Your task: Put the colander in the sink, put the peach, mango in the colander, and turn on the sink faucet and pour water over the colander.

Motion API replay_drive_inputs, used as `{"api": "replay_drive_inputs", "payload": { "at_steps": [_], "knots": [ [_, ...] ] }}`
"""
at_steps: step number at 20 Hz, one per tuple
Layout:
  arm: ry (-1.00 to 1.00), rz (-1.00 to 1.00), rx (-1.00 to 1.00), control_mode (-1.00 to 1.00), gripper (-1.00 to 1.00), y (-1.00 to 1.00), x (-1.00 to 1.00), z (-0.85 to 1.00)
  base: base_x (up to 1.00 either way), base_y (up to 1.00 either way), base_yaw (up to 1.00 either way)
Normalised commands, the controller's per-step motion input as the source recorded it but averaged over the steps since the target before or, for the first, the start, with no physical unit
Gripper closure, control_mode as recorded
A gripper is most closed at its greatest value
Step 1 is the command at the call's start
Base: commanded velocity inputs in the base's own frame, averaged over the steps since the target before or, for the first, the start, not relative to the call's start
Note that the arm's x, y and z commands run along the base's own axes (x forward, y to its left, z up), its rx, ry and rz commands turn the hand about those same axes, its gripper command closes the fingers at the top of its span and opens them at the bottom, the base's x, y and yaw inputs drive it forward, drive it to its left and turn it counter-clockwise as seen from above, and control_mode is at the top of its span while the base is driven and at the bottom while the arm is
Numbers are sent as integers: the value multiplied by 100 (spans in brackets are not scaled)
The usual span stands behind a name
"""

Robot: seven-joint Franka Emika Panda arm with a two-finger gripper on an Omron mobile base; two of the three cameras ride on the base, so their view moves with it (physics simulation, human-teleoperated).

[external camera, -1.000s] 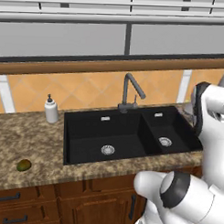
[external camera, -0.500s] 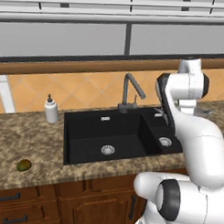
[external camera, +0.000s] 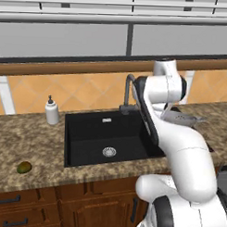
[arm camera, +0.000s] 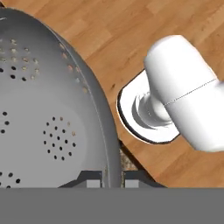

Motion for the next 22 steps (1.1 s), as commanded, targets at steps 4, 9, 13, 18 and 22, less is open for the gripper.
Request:
{"api": "replay_drive_inputs", "payload": {
  "at_steps": [4, 9, 13, 18, 22],
  "knots": [
    [-12, -41, -5, -100, 100, 100, 28, -18, 0, 0, 0],
    [-10, -40, -2, -100, 100, 100, 34, -51, 0, 0, 0],
    [-3, -43, -3, -100, 100, 100, 64, -32, 0, 0, 0],
    [-1, -40, -5, -100, 100, 100, 80, -28, 0, 0, 0],
    [-1, -45, -1, -100, 100, 100, 94, -28, 0, 0, 0]
  ]
}}
